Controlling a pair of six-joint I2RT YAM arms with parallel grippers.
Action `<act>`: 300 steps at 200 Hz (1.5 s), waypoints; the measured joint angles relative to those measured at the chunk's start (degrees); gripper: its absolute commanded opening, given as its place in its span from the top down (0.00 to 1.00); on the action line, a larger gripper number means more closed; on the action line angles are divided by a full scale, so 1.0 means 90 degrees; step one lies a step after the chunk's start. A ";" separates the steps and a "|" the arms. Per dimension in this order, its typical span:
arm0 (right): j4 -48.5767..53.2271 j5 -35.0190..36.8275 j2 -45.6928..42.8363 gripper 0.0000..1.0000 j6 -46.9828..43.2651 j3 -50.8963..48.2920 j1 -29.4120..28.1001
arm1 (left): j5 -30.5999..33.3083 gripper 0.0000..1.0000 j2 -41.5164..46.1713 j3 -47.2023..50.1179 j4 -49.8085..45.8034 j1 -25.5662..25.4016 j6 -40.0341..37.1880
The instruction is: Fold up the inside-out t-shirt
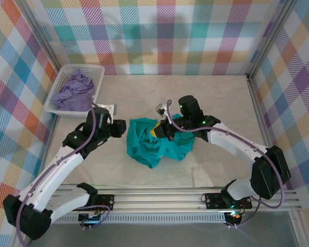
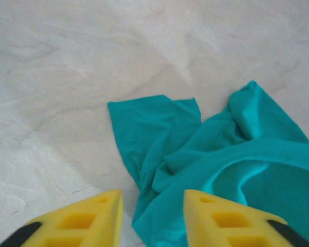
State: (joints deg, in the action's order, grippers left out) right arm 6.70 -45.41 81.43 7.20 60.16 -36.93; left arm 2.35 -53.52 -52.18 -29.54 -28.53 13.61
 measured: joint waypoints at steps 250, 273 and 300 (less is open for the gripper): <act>-0.0680 -0.0338 -0.0661 0.80 0.1906 -0.0461 0.0928 | -0.3483 1.00 0.1508 0.2946 0.5379 -0.0566 0.1290; -0.0104 0.0136 -0.0741 0.61 0.1343 -0.0435 0.0797 | -0.3495 1.00 0.1829 0.2951 0.5549 -0.0566 0.1049; 0.0726 0.1396 -0.1336 0.56 0.0593 -0.0423 0.0532 | -0.3497 1.00 0.1819 0.2948 0.5554 -0.0566 0.0833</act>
State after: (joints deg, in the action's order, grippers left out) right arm 13.23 -32.84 69.41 12.53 56.36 -32.14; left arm -29.12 -37.15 -25.65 20.45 -33.63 21.10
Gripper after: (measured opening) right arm 0.436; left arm 0.048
